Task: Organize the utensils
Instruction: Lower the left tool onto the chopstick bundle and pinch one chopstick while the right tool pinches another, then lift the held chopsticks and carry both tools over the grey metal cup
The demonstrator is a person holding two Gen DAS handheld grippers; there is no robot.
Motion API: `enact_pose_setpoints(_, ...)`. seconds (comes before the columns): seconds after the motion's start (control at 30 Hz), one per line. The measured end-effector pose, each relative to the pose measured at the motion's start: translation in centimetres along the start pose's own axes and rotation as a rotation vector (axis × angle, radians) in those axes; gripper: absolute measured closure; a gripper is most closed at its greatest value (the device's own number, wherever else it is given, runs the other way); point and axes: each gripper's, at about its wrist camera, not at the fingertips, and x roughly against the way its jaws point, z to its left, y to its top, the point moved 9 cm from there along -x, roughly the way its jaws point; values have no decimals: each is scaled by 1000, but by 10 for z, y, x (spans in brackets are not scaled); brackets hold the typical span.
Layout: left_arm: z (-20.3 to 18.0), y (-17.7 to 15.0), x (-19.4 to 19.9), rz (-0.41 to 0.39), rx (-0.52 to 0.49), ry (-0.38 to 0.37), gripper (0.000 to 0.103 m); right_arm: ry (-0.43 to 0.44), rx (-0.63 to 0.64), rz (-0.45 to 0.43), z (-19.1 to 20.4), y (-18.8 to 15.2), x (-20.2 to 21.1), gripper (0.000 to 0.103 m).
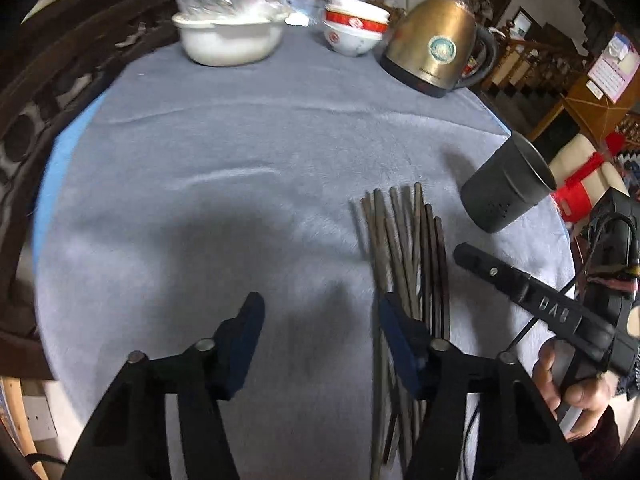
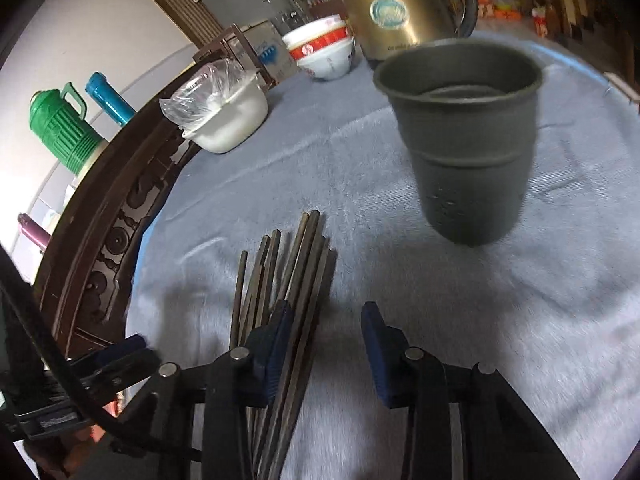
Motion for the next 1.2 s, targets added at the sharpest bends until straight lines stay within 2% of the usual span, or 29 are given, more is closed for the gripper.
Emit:
enact_pose_setpoints(0.1, -7, 13, -17, 30, -7, -17, 44, -20, 10, 20, -3, 3, -11, 63)
enact_pose_setpoints(0.17, -11, 22, -26, 39, -25, -21, 46, 3, -9, 38, -3, 3, -16, 64)
enact_pose_setpoints(0.3, -14, 32, -42, 75, -27, -48, 68, -1, 11, 35, -1, 5, -20, 67)
enact_pose_setpoints(0.47, -19, 38, -55, 96, -37, -87, 83, -27, 38, 51, -2, 5, -22, 74)
enact_pose_setpoints(0.57, -14, 40, -63, 107, -52, -61, 90, -70, 40, 48, -7, 6, -19, 75)
enact_pose_setpoints(0.73, -10, 40, -64, 132, -50, -80, 90, -73, -21, 93, -10, 8, -20, 72)
enact_pose_setpoints(0.9, -6, 48, -68, 155, -34, -98, 91, -121, -29, 133, -5, 15, -29, 72)
enact_pose_setpoints(0.93, -5, 49, -68, 157, -28, -104, 91, -130, -21, 139, -4, 16, -31, 74)
enact_pose_setpoints(1.03, -5, 51, -69, 155, -31, -106, 95, -136, -13, 157, -3, 18, -34, 93)
enact_pose_setpoints(1.1, -5, 50, -69, 154, -27, -102, 97, -96, -27, 150, 0, 19, -31, 95)
enact_pose_setpoints(1.2, -8, 52, -66, 144, -19, -102, 98, -84, -5, 104, 7, 21, -16, 95)
